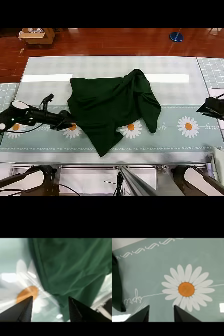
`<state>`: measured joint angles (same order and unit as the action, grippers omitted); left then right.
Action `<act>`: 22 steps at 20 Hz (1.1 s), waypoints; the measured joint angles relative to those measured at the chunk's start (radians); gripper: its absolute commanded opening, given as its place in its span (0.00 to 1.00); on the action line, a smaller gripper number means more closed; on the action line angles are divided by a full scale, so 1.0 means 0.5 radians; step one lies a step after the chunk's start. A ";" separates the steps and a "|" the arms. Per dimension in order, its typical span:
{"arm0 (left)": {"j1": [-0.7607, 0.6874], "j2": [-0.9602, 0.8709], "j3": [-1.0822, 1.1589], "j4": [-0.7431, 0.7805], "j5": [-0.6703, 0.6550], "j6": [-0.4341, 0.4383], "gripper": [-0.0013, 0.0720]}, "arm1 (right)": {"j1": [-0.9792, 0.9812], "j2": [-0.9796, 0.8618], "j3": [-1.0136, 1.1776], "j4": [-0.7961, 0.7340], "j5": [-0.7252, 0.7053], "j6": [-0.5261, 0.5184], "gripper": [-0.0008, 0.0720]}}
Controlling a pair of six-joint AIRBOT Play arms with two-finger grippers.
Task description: Fold the shirts.
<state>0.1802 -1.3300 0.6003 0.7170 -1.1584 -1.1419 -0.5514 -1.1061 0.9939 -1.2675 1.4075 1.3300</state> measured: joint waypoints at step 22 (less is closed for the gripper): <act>-0.298 -0.317 0.151 -0.233 0.142 0.112 0.05 | -0.012 0.309 -0.969 0.742 -0.458 -0.230 0.66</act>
<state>0.0315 -1.4887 0.6758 0.6003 -1.0874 -1.0859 -0.5575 -0.9516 0.5095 -0.8967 1.1786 1.2148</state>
